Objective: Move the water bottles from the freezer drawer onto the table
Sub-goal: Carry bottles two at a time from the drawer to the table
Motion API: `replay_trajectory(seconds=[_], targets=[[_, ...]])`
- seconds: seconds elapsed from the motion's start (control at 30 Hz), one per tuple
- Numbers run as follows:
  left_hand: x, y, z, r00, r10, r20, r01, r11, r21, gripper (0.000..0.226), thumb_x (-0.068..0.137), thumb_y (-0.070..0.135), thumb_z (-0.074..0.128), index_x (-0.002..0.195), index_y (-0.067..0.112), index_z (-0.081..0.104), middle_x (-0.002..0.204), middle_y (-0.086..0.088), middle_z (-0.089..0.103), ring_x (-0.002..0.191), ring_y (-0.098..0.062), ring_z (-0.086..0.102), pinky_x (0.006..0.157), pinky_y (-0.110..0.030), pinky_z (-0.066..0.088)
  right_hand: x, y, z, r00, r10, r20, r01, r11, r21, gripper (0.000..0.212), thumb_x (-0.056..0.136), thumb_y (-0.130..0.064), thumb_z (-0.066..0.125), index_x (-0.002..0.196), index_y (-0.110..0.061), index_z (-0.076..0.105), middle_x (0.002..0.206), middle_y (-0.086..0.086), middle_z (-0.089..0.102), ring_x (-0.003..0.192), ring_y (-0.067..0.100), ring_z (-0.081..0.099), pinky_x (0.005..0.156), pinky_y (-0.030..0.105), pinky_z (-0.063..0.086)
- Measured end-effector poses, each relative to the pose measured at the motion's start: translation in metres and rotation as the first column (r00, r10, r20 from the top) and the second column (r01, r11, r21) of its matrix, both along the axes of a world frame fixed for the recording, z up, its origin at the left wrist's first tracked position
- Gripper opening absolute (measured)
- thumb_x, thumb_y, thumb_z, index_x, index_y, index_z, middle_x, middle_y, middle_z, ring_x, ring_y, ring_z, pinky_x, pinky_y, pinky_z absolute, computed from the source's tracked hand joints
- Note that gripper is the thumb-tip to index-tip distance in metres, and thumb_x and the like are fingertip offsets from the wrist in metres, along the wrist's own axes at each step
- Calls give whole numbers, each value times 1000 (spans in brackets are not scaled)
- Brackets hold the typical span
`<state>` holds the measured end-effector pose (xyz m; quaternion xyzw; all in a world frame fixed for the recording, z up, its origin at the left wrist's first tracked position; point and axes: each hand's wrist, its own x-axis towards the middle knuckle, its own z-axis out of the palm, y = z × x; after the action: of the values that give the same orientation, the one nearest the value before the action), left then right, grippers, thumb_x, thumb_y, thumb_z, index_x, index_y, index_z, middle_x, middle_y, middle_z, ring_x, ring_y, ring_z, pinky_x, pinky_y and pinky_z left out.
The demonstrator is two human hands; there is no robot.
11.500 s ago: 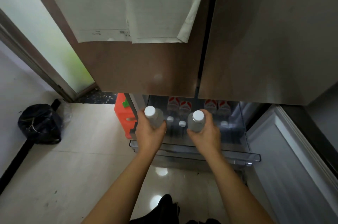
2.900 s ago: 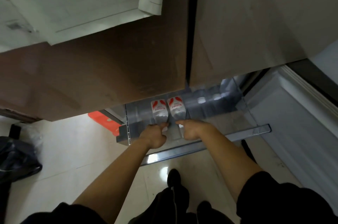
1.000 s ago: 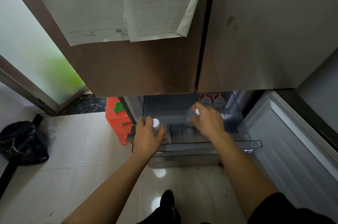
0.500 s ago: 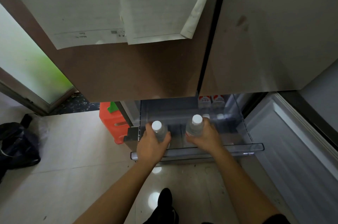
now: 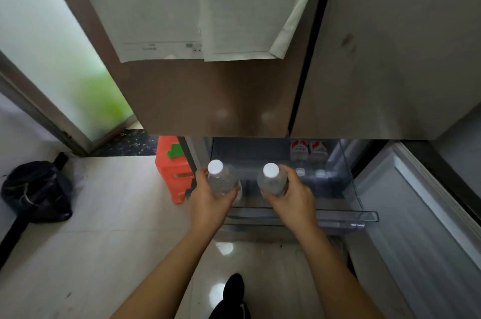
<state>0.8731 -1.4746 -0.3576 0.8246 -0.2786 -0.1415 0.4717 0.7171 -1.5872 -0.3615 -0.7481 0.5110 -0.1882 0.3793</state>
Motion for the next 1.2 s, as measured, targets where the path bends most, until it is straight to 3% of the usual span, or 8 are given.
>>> replay_trajectory(seconds=[0.1,0.23,0.33,0.43,0.53,0.7,0.93,1.2], targets=[[-12,26,32,994,97,49,-89,987,-136,66,75,41,84,123,40,40,109,18,59,99,-6,61,81,-17,50,-2,21,24,986,56,157,-38,993,-112,75,73,-33,87,136,-42,45,131,-5,64,120,22,60,93,38,54],[-23,82,75,952,269,145,-220,932,-289,65,74,44,84,127,26,51,117,6,65,104,-15,66,89,-42,58,8,60,52,918,147,367,-80,978,-192,79,73,-35,87,137,-45,41,133,-10,60,120,17,59,93,43,55],[-21,135,95,906,348,240,-266,911,-317,68,74,45,83,131,25,53,117,8,58,108,-17,63,89,-41,56,28,94,72,864,240,442,-187,969,-161,85,73,-42,86,141,-48,35,139,-11,55,124,16,55,95,44,54],[-19,194,105,866,443,233,-361,875,-322,75,74,35,87,139,27,49,126,10,57,112,-15,62,89,-39,57,48,137,84,806,370,463,-331,929,-166,87,74,-46,84,143,-51,30,143,-12,52,125,17,54,95,46,54],[-20,261,107,811,550,202,-471,817,-334,80,75,32,86,143,32,45,136,10,56,117,-12,60,93,-39,56,67,192,89,740,518,429,-482,853,-198,88,78,-46,81,145,-56,24,146,-11,49,128,18,51,100,50,50],[-18,381,109,712,680,176,-607,722,-331,83,77,36,84,146,36,38,139,15,51,123,-8,55,98,-42,54,99,296,92,615,708,346,-655,703,-277,89,85,-44,76,150,-54,16,148,-9,49,130,20,51,101,39,46],[-18,594,114,520,840,157,-769,540,-341,83,75,32,85,145,32,40,141,8,51,128,-13,52,101,-42,53,160,501,87,431,850,303,-809,512,-288,87,86,-49,72,150,-56,13,145,-13,52,125,21,57,98,48,51],[-15,833,114,294,942,163,-887,332,-320,83,71,23,88,143,30,46,137,10,56,125,-16,55,101,-42,52,215,764,87,77,953,293,-937,169,-305,85,89,-56,66,151,-55,8,151,-19,43,131,10,50,103,35,48]])
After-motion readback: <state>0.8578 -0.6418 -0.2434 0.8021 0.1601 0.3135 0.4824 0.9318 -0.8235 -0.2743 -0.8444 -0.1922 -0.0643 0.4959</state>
